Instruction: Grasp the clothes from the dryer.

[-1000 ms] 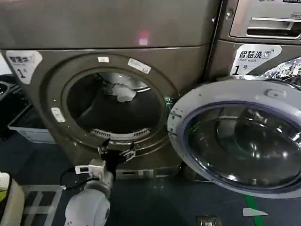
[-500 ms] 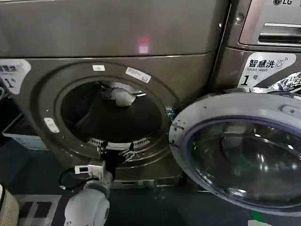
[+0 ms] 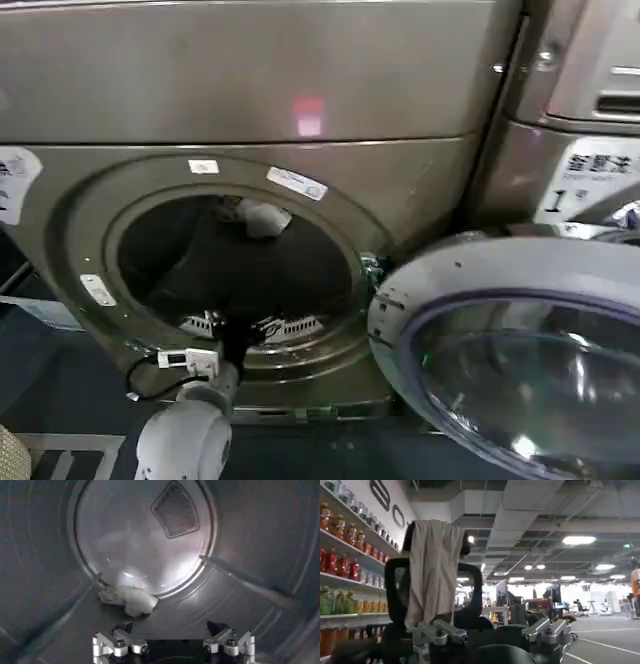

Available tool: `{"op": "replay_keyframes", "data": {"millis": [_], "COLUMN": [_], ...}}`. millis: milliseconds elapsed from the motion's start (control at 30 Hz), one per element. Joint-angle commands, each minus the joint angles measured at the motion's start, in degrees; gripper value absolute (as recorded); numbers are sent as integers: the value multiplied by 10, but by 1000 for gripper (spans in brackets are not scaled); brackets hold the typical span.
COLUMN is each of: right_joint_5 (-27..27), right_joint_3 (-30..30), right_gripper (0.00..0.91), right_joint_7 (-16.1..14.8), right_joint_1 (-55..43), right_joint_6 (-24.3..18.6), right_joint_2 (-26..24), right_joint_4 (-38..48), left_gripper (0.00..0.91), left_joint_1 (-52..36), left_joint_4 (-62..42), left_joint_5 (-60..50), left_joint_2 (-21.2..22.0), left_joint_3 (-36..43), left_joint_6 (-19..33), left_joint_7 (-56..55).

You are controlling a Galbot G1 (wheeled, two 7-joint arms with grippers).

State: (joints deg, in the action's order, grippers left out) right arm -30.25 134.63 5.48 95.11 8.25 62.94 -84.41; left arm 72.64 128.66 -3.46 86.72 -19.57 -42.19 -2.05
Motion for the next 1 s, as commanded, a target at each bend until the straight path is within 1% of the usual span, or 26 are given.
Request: {"op": "replay_keyframes", "data": {"millis": [33,667,800,1000], "right_joint_5": [0,1,2,4], "right_joint_3": [0,-2,-5,-11], "right_gripper": [907,907,907,907], "right_joint_7": [0,0,-1,-3], "right_joint_1": [0,1,1,-2], "right_joint_6": [-1,-2,-9,-13], "right_joint_2": [-1,0,0,-2], "right_joint_4": [1,2,5,7], "left_gripper": [907,907,907,907], "left_joint_1": [0,1,0,-19], "left_joint_4": [-1,-1,-3,-20], "left_joint_5": [0,0,-2,-3], "left_joint_2": [0,2,0,-1], "left_joint_3": [0,0,-3,-21], "left_joint_6": [-28,-28,-28,-28], "left_joint_7": [0,-1,-1,-12]}}
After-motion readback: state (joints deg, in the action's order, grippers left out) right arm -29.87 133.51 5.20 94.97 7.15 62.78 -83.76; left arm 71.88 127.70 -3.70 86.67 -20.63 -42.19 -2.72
